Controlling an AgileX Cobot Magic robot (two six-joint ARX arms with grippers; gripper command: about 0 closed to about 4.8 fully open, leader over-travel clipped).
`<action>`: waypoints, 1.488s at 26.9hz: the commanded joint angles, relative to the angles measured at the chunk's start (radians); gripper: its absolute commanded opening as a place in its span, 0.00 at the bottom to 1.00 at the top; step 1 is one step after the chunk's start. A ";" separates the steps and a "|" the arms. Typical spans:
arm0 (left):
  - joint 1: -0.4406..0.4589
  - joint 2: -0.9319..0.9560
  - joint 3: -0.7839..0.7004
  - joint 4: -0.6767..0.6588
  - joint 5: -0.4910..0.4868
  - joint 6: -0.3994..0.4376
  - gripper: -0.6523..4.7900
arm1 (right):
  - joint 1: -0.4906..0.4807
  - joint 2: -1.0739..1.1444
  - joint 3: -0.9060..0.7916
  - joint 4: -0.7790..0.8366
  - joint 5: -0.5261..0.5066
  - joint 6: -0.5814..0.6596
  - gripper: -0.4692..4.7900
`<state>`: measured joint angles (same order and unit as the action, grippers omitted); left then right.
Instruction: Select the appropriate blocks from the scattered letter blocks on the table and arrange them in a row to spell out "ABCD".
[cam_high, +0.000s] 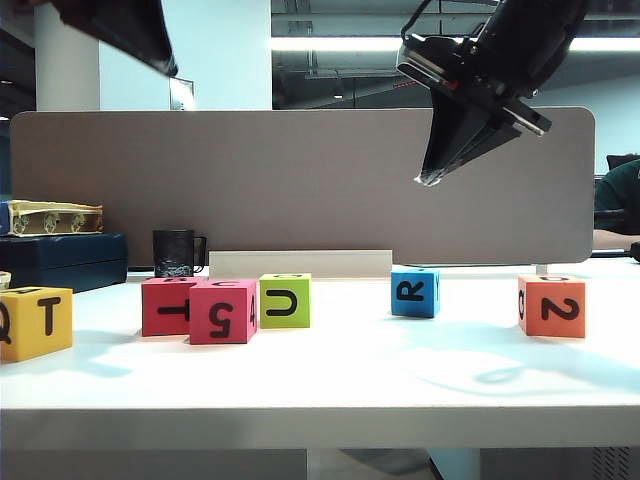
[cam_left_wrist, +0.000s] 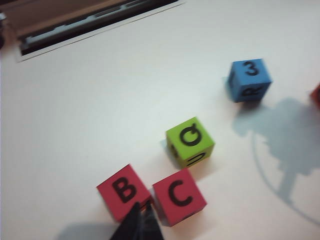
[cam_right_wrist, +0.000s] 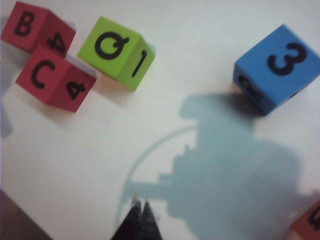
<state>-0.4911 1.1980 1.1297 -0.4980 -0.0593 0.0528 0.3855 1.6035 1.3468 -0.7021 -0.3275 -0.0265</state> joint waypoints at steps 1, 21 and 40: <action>0.045 0.037 0.003 -0.003 -0.008 0.011 0.11 | 0.016 -0.008 0.004 -0.041 -0.016 0.000 0.08; 0.156 0.304 0.004 0.191 0.063 -0.139 0.47 | 0.095 -0.010 0.004 -0.123 -0.089 0.000 0.08; 0.157 0.515 0.005 0.480 0.050 -0.066 0.24 | 0.097 -0.010 0.004 -0.148 -0.097 0.000 0.08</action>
<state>-0.3340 1.7081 1.1301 -0.0364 -0.0017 -0.0517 0.4805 1.6012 1.3468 -0.8467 -0.4198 -0.0257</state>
